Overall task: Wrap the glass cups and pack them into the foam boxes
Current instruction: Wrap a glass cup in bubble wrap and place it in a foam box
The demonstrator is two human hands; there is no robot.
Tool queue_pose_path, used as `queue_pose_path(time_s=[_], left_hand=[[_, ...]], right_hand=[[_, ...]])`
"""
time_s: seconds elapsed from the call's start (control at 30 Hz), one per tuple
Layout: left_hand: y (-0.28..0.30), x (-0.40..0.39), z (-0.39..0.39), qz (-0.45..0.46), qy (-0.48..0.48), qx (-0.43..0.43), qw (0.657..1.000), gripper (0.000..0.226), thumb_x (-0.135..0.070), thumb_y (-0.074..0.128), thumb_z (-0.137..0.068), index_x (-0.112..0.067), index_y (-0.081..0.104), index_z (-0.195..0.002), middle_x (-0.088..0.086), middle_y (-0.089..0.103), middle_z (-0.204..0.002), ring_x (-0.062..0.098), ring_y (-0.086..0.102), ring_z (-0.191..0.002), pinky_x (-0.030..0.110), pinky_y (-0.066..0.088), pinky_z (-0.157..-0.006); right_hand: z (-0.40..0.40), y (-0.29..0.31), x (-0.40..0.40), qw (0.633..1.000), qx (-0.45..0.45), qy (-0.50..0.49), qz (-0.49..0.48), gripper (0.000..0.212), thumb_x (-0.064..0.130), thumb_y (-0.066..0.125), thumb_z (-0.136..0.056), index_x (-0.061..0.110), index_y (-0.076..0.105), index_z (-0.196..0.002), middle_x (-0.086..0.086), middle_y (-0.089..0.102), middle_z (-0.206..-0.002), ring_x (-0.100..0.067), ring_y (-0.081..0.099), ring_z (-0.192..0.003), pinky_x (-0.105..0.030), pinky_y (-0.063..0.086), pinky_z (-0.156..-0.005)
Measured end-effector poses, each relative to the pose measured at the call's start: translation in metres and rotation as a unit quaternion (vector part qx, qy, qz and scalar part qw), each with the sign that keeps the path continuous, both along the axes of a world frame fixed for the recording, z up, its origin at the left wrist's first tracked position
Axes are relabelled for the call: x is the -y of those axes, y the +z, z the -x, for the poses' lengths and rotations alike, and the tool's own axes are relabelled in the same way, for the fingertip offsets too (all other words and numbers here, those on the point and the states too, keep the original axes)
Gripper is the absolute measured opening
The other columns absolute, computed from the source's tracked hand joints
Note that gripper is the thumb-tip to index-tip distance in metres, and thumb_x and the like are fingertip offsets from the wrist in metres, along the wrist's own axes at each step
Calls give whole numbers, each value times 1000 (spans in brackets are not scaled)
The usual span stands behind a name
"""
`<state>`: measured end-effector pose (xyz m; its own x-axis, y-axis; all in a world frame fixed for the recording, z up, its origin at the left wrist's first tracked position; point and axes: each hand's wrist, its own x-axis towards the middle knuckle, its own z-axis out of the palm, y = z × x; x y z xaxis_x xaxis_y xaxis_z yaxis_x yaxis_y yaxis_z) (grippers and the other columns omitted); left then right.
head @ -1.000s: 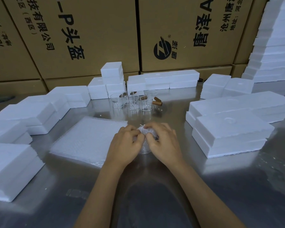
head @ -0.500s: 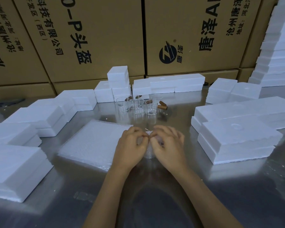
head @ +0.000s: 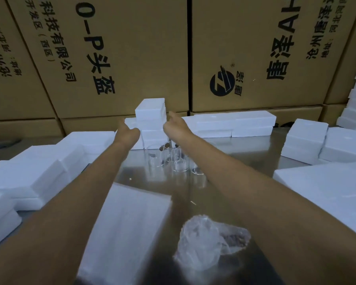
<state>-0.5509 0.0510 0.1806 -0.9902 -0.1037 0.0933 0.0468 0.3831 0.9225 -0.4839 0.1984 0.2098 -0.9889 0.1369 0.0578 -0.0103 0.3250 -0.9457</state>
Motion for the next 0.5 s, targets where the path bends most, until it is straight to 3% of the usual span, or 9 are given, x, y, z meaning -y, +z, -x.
queue_pose_path(time_s=[0.1,0.2,0.27,0.37,0.5], left_hand=[[-1,-6,41,-7,-25,21,999,74,-3,49,-91,-11,19,-159,9,31,-159,28,36,-139,36,36,-107],[-1,-11,73,-57,-28,57,996,75,4,45,-87,-11,23,-158,9,32,-158,30,33,-143,38,34,-115],[-2,-14,84,-81,-66,66,992,70,9,41,-83,-10,36,-151,9,46,-146,29,42,-133,36,36,-113],[-6,-19,85,-104,-103,42,988,70,14,35,-82,-11,45,-146,6,52,-119,24,43,-105,29,39,-94],[-4,-19,73,-147,-119,22,982,67,13,35,-82,-10,49,-143,6,54,-119,22,43,-104,28,41,-91]], right_hand=[[49,-3,6,1000,10,6,-6,66,7,37,-93,19,21,-156,-5,27,-159,-27,38,-138,-41,39,-110],[86,-9,4,999,39,12,9,73,6,39,-93,24,12,-158,-6,16,-163,-28,23,-147,-43,31,-116],[103,-13,2,997,66,27,5,76,4,40,-93,23,6,-159,-6,14,-163,-29,21,-147,-39,32,-110],[116,-20,3,996,75,45,17,76,3,43,-92,22,9,-157,-7,27,-156,-30,32,-138,-35,35,-95],[112,-19,-2,997,53,45,18,72,3,47,-86,23,28,-152,-6,34,-152,-29,36,-134,-39,39,-105]])
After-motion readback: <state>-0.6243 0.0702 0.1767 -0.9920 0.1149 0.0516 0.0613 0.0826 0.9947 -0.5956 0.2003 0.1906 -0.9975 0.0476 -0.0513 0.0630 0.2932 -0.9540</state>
